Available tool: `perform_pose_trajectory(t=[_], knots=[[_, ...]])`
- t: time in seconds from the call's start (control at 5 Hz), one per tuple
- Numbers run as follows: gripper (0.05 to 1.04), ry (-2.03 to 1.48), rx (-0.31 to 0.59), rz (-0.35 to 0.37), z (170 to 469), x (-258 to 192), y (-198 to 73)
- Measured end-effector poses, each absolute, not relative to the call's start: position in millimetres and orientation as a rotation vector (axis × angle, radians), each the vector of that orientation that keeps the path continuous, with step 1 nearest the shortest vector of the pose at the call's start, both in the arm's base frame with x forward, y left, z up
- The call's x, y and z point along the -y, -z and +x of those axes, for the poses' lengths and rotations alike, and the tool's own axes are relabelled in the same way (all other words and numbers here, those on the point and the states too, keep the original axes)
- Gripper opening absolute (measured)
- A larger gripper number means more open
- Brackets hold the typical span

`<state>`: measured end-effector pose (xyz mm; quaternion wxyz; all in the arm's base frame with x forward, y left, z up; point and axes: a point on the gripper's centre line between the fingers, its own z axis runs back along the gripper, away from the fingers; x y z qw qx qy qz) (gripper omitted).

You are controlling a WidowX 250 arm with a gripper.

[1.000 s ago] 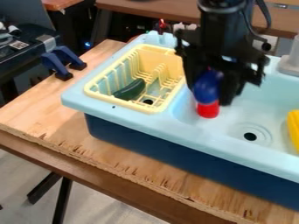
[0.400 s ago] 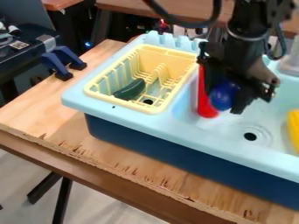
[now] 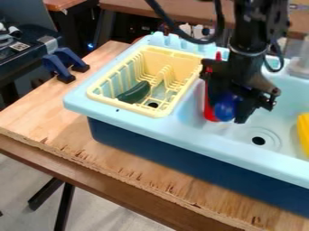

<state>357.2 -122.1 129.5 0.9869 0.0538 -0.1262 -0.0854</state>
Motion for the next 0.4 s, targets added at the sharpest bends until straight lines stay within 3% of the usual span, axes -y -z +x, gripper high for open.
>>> perform_pose_trajectory(t=[0.4], knots=[[0.676,0.150,0.208,0.083,358.5,125.2,-104.4]])
